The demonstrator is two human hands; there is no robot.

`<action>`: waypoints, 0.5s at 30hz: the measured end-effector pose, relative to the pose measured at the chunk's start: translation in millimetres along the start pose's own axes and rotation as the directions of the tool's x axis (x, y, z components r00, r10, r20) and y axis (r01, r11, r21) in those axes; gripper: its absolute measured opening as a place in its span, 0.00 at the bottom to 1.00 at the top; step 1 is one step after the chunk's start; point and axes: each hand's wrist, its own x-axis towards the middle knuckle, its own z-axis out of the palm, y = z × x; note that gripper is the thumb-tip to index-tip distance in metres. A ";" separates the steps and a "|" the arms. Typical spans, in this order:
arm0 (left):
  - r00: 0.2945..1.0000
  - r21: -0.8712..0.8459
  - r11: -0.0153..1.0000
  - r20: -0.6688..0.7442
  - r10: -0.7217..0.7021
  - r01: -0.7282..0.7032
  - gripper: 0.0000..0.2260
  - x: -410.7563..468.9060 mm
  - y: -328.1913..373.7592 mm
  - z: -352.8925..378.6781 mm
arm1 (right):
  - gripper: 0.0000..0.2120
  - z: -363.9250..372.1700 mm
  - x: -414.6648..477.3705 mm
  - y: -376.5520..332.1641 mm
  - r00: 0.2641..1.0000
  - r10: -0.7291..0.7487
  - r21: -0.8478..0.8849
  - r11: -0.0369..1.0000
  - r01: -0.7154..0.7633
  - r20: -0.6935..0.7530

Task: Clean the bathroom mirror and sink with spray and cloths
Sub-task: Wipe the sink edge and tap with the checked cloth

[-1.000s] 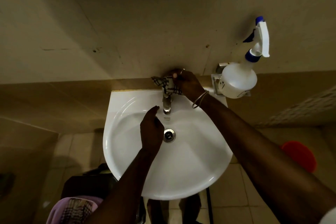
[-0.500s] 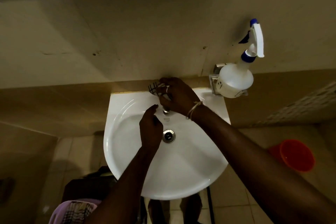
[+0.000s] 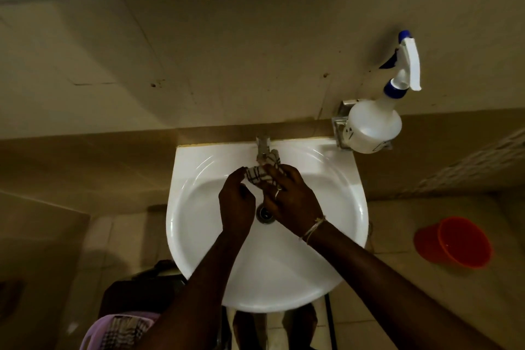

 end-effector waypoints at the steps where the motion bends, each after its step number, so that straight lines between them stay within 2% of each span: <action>1: 1.000 -0.001 1.000 0.002 -0.007 0.007 0.19 -0.1 -1.2 0.7 | 0.20 2.3 -0.4 -0.4 0.997 0.072 0.059 0.996 -0.071 -0.013; 3: 1.000 -0.014 1.000 0.003 -0.020 0.020 0.20 0.0 -3.8 3.3 | 0.23 5.7 10.0 -4.0 0.973 0.230 0.200 0.955 -0.220 -0.027; 5: 0.999 -0.025 0.999 -0.002 -0.040 0.039 0.20 -0.7 -5.6 4.5 | 0.21 8.2 26.4 -7.2 0.955 0.298 0.241 0.926 -0.290 0.003; 7: 0.999 -0.033 0.998 -0.010 -0.051 0.050 0.20 -1.8 -7.5 5.1 | 0.18 10.8 36.8 -7.0 0.963 0.267 0.188 0.945 -0.269 0.039; 12: 0.997 -0.053 0.995 -0.011 -0.080 0.080 0.20 -3.8 -10.3 4.5 | 0.19 15.8 39.3 -4.9 0.983 0.152 -0.010 0.988 -0.152 0.102; 15: 0.996 -0.058 0.994 -0.009 -0.092 0.092 0.20 -4.6 -11.2 3.2 | 0.19 12.7 25.0 -1.3 0.996 0.020 -0.083 0.996 -0.012 0.093</action>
